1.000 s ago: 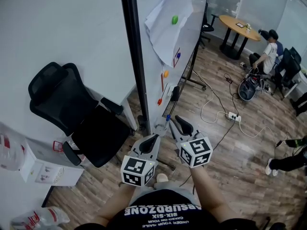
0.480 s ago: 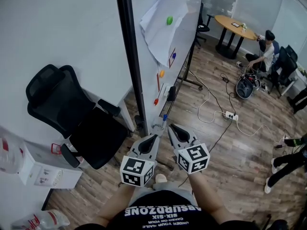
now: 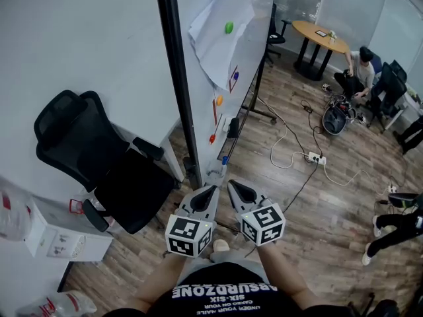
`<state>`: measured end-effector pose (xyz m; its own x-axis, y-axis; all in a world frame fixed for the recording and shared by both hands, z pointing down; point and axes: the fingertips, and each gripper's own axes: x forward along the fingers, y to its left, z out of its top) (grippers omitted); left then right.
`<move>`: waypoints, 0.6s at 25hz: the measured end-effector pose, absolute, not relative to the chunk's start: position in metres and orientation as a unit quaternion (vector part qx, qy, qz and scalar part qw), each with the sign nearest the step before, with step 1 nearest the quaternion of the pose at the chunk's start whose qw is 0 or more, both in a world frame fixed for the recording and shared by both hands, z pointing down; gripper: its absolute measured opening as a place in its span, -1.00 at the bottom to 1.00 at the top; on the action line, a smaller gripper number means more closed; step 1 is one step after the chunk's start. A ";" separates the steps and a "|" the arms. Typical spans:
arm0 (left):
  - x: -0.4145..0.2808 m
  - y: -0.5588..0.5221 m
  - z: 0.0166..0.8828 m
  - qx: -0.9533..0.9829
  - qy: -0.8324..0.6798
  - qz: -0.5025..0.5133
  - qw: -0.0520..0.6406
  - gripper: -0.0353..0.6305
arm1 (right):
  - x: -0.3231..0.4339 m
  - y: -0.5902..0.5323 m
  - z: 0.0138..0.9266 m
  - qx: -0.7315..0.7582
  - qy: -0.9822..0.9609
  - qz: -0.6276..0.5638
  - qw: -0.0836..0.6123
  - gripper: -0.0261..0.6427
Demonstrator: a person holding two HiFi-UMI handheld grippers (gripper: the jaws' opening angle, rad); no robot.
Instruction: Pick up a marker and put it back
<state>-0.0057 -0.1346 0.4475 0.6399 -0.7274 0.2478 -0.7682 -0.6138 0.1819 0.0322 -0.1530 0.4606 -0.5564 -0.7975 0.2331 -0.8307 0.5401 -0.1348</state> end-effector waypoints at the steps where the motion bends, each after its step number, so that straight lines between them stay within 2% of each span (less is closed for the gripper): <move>1: -0.005 -0.134 0.448 0.895 -0.417 0.075 0.137 -0.88 | 0.032 -0.151 0.462 0.464 -0.875 0.117 0.074 -0.93; 15: -0.002 -0.128 0.451 0.897 -0.411 0.075 0.141 -0.88 | 0.027 -0.140 0.465 0.459 -0.875 0.124 0.086 -0.93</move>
<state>-0.0022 -0.1276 0.4510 0.6502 -0.7171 0.2511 -0.7596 -0.6215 0.1919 0.0267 -0.1399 0.4655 -0.5634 -0.7829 0.2640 -0.8254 0.5473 -0.1384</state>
